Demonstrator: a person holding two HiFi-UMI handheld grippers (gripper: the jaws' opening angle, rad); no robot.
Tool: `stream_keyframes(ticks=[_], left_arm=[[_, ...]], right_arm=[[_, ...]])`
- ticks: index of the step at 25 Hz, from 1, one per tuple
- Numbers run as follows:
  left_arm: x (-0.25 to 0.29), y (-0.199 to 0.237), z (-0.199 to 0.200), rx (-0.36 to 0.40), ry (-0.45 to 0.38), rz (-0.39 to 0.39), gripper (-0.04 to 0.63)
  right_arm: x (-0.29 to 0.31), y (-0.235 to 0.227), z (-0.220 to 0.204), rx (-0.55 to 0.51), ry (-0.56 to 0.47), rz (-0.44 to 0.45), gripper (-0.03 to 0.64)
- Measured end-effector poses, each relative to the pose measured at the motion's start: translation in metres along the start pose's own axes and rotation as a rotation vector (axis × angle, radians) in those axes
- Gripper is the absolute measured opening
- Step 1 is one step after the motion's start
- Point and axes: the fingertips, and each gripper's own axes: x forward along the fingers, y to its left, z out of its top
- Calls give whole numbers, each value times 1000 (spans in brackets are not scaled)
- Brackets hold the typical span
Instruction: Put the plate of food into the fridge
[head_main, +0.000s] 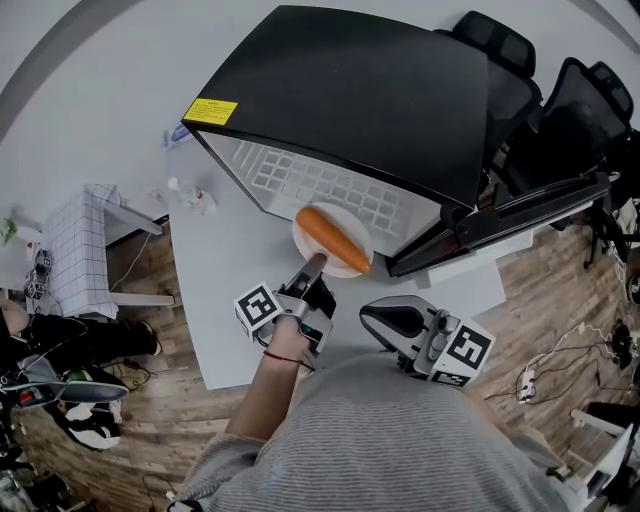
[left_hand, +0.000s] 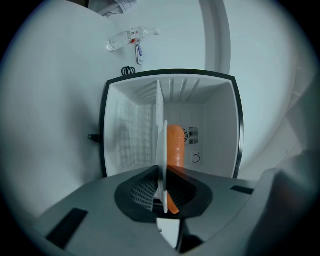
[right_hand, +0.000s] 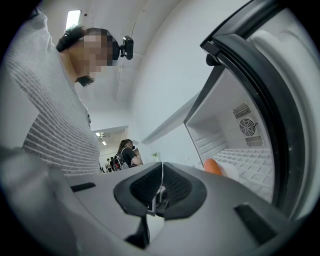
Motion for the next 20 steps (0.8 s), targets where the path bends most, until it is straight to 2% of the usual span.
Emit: stream_keyframes(ticks=[4,11,15,20], left_arm=[[4,-1,2,18,3,-1,46],[12,-4,3,-27,1,-13,46],[17,-2,9,13,0,0,46],[24,0,12,9,-8,5,46]], right_arm=[[1,0,-1,5,0,4,14],[0,-1,-2,13,3,1,14],[-1,-2,-2,19,5,1,14],[-3,-3,-4,23,6,0,14]])
